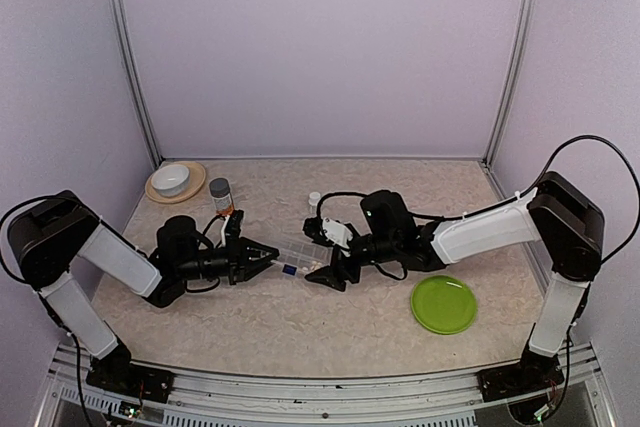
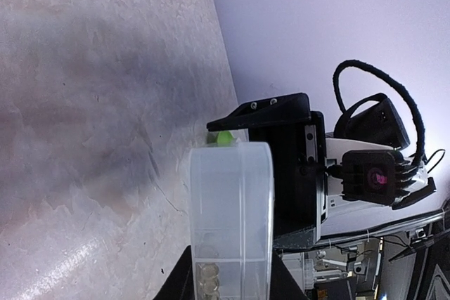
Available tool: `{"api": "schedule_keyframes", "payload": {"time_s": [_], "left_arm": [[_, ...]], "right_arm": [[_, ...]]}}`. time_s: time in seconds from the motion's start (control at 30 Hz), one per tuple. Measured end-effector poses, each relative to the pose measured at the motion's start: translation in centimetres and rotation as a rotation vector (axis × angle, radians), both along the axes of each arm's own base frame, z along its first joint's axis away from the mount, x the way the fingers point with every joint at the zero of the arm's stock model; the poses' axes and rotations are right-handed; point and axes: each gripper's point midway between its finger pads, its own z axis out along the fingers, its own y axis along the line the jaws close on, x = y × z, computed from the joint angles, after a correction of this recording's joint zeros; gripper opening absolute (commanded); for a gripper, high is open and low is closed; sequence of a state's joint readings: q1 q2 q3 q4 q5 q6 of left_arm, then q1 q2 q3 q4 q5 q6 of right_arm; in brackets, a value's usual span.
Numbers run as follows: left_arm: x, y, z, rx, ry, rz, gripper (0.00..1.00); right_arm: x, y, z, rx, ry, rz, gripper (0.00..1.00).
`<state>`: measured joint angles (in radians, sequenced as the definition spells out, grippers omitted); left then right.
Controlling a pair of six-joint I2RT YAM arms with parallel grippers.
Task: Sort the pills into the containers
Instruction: Pass from the right arm to the left, then pass from the left arm to the right
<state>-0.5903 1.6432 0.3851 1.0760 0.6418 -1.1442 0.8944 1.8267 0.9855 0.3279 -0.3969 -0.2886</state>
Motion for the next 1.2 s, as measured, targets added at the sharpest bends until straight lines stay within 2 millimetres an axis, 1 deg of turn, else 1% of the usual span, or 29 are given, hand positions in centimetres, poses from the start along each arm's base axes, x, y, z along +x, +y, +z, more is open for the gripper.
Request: {"api": "schedule_keyframes", "payload": {"time_s": [0.1,0.17,0.23,0.33,0.4,0.5,0.57,0.6,0.67,0.73,0.97,1.07,1.13,1.2], "left_arm": [[-0.1,0.1,0.0,-0.002,-0.002,-0.001,0.26],[-0.2,0.1,-0.1,-0.002,-0.002,-0.001,0.26],[-0.2,0.2,0.0,-0.004,-0.004,-0.003,0.27],[-0.3,0.3,0.4,-0.010,-0.014,-0.004,0.26],[-0.3,0.3,0.8,-0.014,-0.028,-0.005,0.27],[-0.4,0.3,1.4,-0.019,-0.062,-0.016,0.27],[-0.6,0.3,1.9,-0.024,-0.082,-0.026,0.27],[-0.7,0.2,2.1,-0.025,-0.094,-0.032,0.27],[-0.9,0.2,2.4,-0.028,-0.108,-0.042,0.27],[-1.1,0.2,2.5,-0.030,-0.113,-0.051,0.27],[-1.3,0.1,2.9,-0.040,-0.127,-0.067,0.27],[-1.4,0.1,3.3,-0.050,-0.140,-0.074,0.27],[-1.6,-0.1,3.5,-0.057,-0.146,-0.081,0.27],[-1.7,-0.2,3.6,-0.061,-0.152,-0.086,0.27]], "right_arm": [[-0.4,-0.1,-0.1,-0.003,0.033,0.007,0.92],[-0.8,-0.2,0.0,0.000,0.058,0.017,0.96],[-1.0,-0.3,0.7,0.014,0.088,0.022,1.00],[-1.1,-0.3,2.1,0.051,0.147,0.031,1.00],[-0.6,-0.6,3.3,0.087,0.212,0.021,1.00],[1.3,-2.1,4.9,0.144,0.336,-0.027,0.99],[1.7,-2.8,5.4,0.173,0.435,-0.045,0.99],[2.3,-3.3,5.5,0.182,0.457,-0.062,0.98],[2.6,-4.1,5.6,0.205,0.542,-0.079,0.98],[2.3,-4.5,5.6,0.218,0.613,-0.081,0.97],[-0.2,-4.8,5.4,0.277,0.842,-0.044,0.91],[-0.8,-4.7,5.7,0.293,0.886,-0.032,0.90],[-1.0,-4.3,6.2,0.309,0.897,-0.015,0.89],[-1.5,-3.8,6.2,0.315,0.914,0.006,0.88]]}}
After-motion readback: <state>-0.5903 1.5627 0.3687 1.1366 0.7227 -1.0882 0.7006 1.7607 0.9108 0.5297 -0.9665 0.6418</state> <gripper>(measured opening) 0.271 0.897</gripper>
